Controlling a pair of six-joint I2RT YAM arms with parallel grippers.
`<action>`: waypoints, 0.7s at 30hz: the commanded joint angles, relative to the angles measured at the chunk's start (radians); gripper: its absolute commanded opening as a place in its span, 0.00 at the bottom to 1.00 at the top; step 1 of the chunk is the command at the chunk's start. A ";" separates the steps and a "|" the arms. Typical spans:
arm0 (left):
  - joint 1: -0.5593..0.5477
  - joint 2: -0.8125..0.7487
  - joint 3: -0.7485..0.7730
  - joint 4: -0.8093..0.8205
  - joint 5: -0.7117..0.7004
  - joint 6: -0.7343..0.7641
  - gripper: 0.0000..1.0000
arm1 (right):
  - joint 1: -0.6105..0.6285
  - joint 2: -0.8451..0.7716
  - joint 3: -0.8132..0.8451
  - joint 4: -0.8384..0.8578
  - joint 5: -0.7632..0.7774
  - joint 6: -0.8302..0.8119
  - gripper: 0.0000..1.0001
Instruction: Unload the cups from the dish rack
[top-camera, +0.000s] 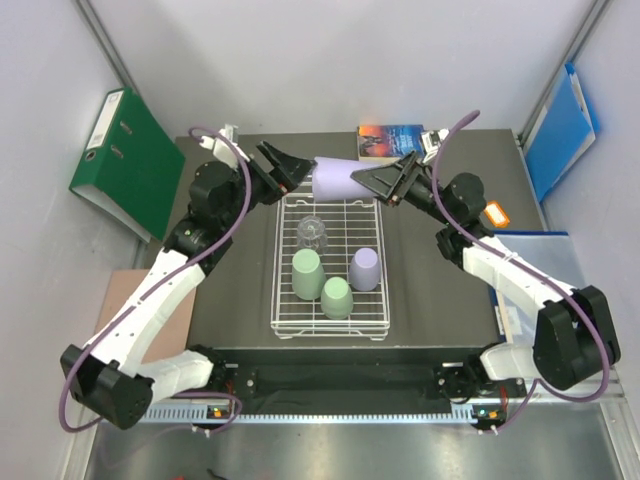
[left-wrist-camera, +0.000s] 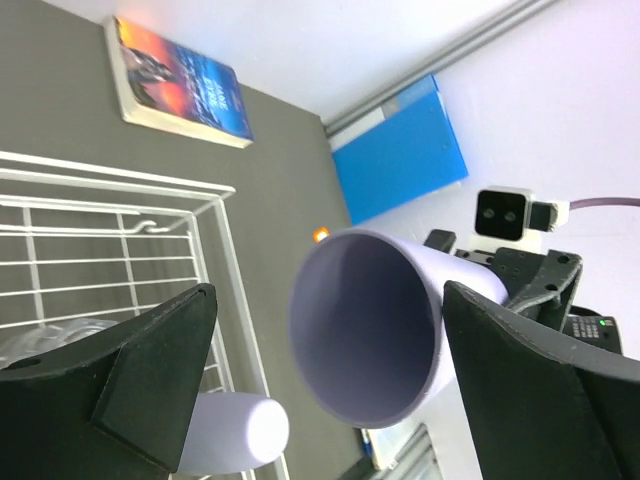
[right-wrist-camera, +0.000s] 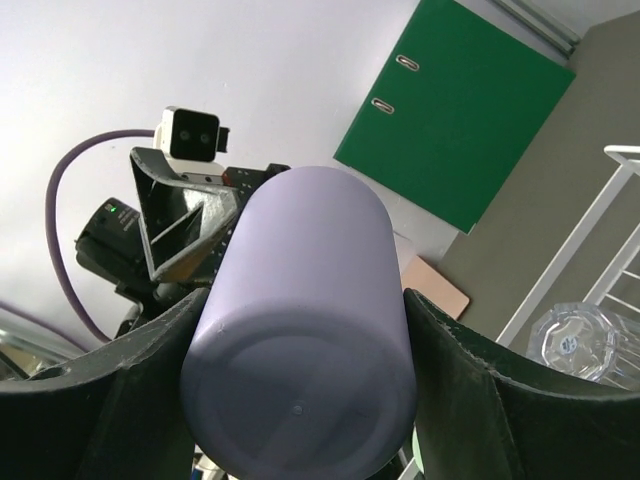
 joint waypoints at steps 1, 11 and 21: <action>0.012 -0.045 0.019 -0.018 -0.028 0.058 0.99 | -0.005 -0.041 0.015 0.055 -0.021 -0.021 0.00; 0.012 -0.036 -0.107 0.283 0.201 -0.155 0.96 | -0.003 0.013 0.001 0.189 -0.027 0.065 0.00; 0.012 0.005 -0.136 0.476 0.326 -0.262 0.92 | 0.018 0.060 -0.012 0.264 -0.041 0.111 0.00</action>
